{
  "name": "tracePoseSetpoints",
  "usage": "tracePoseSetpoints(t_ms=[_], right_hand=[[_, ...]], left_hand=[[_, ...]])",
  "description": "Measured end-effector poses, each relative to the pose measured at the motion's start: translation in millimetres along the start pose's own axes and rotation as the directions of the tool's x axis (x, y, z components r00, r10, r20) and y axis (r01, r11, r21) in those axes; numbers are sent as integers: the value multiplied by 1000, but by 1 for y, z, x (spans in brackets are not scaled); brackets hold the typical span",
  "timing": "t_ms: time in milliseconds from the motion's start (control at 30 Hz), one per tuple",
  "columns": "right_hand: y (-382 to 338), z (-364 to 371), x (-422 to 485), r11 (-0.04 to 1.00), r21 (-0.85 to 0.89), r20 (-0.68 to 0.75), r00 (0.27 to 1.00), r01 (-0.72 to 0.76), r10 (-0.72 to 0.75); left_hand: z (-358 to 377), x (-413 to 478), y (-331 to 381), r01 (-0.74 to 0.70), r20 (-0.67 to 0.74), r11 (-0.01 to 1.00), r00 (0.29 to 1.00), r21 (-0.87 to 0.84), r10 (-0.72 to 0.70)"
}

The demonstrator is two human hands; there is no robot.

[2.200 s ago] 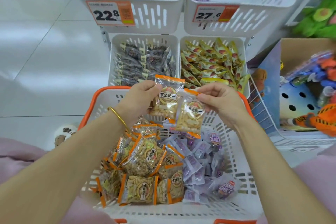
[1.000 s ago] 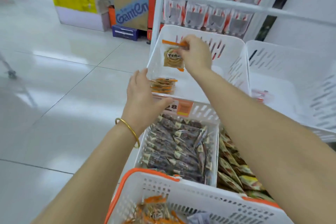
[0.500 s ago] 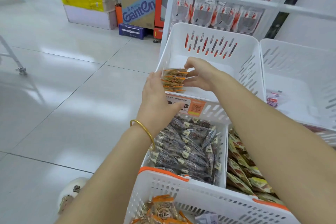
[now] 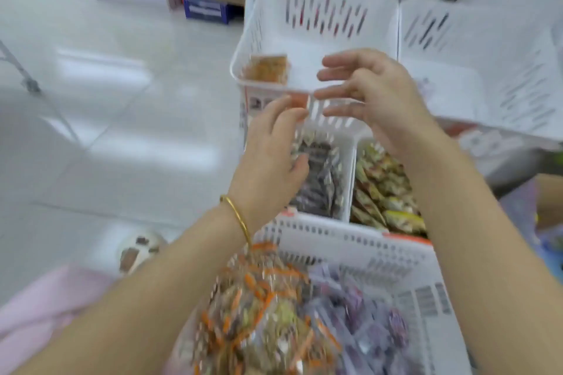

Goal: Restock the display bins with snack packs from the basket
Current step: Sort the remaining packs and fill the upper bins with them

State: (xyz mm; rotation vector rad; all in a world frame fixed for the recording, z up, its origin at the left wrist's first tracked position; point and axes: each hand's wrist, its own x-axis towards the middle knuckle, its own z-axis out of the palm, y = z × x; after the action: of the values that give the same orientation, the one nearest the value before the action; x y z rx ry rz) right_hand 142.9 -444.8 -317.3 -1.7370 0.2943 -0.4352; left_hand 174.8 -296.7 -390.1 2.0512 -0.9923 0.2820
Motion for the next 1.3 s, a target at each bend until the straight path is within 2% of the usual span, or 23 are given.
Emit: tracePoseSetpoints(t_ms=[33,100,167,233,300,333,400,500,533,667,800,1067,1200,1300], right_hand=[[17,-8,-32,1000,15,8,1000,-27,26],[72,-18,-89,976,-81,44,978,-202,206],[137,-19,-134,870,-288,78,896,-400,437],[195,-15,-165,758,-429,92,812,-491,577],[233,-3,-182,709,-536,168,765,-459,622],[245,6,-187,705,-577,226,749,-411,622],[261,22,-192,705,-633,311,728,-321,611],[278,37,-195,591,-787,331,684,-181,650],[284,38,-196,583,-796,332,690,-161,643],[296,34,-205,740,-635,349,774,-219,529],[282,27,-209,843,-436,329,816,-316,476],[197,-31,-165,901,-263,358,833,-344,422],[164,-52,-159,917,-253,392,833,-310,390],[157,-67,-159,930,-226,302,887,-290,350]], left_hand=[[6,-19,5,32,127,999,991,-3,-31],[19,-58,9,107,325,994,940,15,-106],[28,-92,7,94,478,992,870,84,-122],[32,-118,2,24,617,983,775,182,-133],[30,-130,-4,-9,704,957,680,290,-207],[28,-131,-7,-12,715,947,659,320,-232],[25,-129,-11,0,706,934,655,356,-269],[28,-121,-10,-1,702,930,657,367,-277],[30,-119,-9,-6,705,933,657,359,-267],[41,-113,-3,-21,731,946,641,323,-235],[47,-113,1,-23,764,952,602,305,-231],[57,-105,5,-87,819,954,539,285,-195],[55,-83,19,-50,879,976,448,211,-167],[49,-67,27,0,868,981,467,193,-171]])
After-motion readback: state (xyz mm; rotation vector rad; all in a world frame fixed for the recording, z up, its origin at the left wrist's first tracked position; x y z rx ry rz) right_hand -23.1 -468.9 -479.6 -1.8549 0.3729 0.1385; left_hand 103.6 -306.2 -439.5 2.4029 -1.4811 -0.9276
